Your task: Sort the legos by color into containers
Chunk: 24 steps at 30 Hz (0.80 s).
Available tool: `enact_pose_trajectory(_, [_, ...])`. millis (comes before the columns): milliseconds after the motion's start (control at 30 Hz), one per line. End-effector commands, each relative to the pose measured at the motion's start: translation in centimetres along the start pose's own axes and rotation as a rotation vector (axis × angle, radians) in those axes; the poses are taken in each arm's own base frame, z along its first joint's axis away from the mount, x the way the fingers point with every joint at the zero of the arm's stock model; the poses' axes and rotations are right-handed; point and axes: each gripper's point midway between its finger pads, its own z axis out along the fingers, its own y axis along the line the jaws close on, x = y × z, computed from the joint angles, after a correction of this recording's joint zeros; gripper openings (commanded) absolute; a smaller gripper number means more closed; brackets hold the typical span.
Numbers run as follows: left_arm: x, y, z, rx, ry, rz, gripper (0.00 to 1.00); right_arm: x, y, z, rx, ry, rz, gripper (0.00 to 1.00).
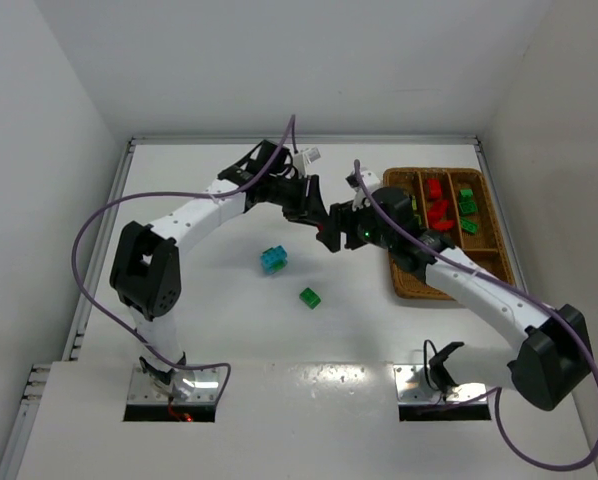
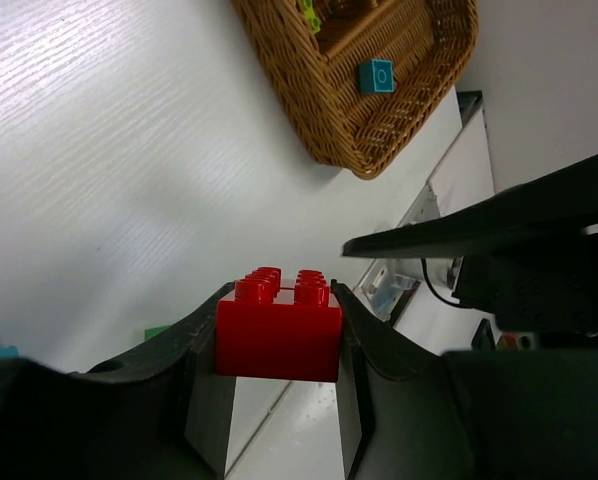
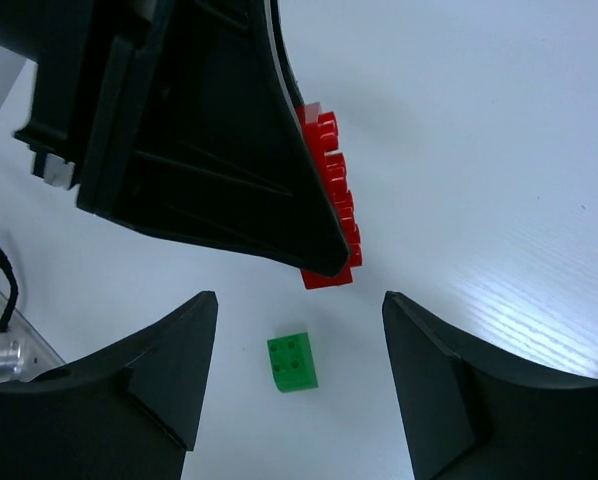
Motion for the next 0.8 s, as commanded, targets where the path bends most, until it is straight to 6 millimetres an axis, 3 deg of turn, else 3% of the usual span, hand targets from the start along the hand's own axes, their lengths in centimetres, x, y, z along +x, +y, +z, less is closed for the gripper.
enact_pose_trajectory(0, [-1.6, -1.3, -0.8, 0.030, -0.038, -0.002, 0.00, -1.7, 1.1, 1.1, -0.006, -0.109, -0.005, 0.67])
enact_pose_trajectory(333, [-1.7, -1.9, -1.7, 0.050, -0.048, 0.006, 0.00, -2.5, 0.2, 2.6, 0.071, -0.168, -0.012, 0.49])
enact_pose_trajectory(433, [-1.8, -2.3, -2.1, 0.055, -0.056, 0.014, 0.00, -2.6, 0.2, 2.8, 0.071, -0.168, -0.021, 0.38])
enact_pose_trajectory(533, [-1.8, -2.3, -2.1, 0.054, -0.057, 0.023, 0.00, -2.9, 0.2, 2.5, 0.076, -0.180, -0.010, 0.17])
enact_pose_trajectory(667, [-2.1, -2.1, -2.7, 0.045, -0.075, 0.043, 0.00, -2.9, -0.2, 1.9, 0.100, -0.180, -0.008, 0.00])
enact_pose_trajectory(767, [-2.2, -2.4, -3.1, 0.049, -0.083, 0.059, 0.00, -2.1, -0.8, 1.8, 0.125, -0.168, 0.004, 0.00])
